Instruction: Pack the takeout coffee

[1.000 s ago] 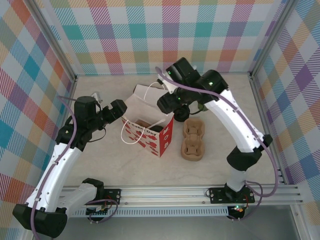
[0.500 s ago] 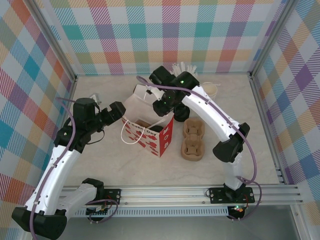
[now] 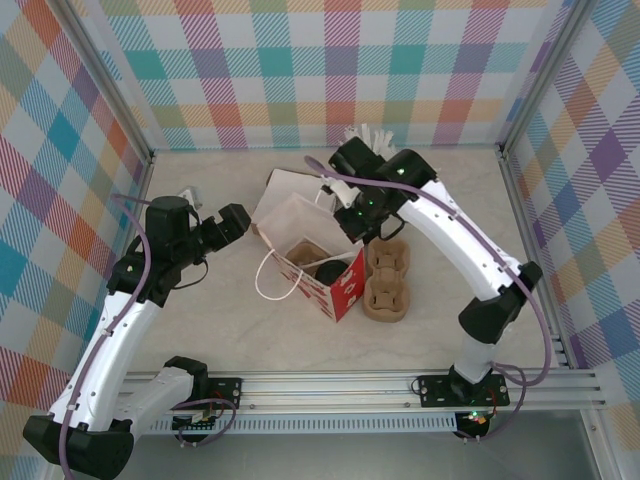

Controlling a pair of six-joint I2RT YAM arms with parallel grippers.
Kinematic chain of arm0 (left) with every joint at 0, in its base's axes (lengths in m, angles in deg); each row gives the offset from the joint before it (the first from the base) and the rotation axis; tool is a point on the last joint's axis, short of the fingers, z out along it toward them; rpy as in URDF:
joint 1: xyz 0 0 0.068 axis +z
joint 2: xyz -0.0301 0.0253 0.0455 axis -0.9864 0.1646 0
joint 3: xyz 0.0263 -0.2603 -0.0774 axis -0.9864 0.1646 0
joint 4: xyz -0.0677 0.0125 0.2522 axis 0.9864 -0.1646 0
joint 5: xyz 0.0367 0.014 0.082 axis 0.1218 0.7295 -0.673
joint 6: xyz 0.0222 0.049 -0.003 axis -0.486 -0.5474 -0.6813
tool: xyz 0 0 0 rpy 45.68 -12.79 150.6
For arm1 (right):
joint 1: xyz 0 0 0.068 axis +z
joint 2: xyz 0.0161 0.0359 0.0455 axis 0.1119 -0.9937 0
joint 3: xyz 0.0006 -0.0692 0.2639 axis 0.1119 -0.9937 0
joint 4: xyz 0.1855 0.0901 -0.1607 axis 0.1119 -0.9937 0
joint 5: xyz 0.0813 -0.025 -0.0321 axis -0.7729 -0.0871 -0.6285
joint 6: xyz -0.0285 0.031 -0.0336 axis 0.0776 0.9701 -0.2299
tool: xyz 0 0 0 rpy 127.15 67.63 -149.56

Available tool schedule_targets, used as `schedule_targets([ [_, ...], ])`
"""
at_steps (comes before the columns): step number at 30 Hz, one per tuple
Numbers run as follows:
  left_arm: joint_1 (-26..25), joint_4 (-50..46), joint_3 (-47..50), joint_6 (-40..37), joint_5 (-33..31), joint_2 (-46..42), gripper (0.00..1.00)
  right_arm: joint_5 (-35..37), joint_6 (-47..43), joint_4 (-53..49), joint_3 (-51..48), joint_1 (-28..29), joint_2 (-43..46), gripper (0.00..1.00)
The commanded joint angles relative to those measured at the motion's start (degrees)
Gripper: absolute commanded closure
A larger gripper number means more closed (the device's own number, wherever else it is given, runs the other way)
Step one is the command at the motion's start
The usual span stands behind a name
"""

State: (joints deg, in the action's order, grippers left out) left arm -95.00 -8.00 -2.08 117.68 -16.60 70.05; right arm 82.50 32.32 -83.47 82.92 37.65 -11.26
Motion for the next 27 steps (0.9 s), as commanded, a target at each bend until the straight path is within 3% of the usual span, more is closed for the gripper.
schedule_targets([
  [1,0.3,-1.4,-1.2,-1.6,-1.2,-0.4,0.03,1.4,3.1,-0.8,-3.5,-2.0,3.6,1.0],
  [6,0.3,-0.9,-1.3,-1.8,-0.8,1.0,0.03,-0.1,4.0,1.5,-8.5,-3.4,6.4,0.95],
  [14,1.7,0.1,-3.6,-2.2,0.1,5.8,0.02,-0.5,4.1,2.6,-7.5,-3.7,7.2,0.64],
  [19,6.7,1.6,-6.6,-4.0,6.7,13.7,0.04,-0.5,4.4,2.4,-6.7,-4.0,10.6,0.46],
  [27,13.8,5.1,-10.9,-7.7,15.6,29.1,0.11,1.5,8.2,3.4,-8.8,-4.1,19.8,0.31],
])
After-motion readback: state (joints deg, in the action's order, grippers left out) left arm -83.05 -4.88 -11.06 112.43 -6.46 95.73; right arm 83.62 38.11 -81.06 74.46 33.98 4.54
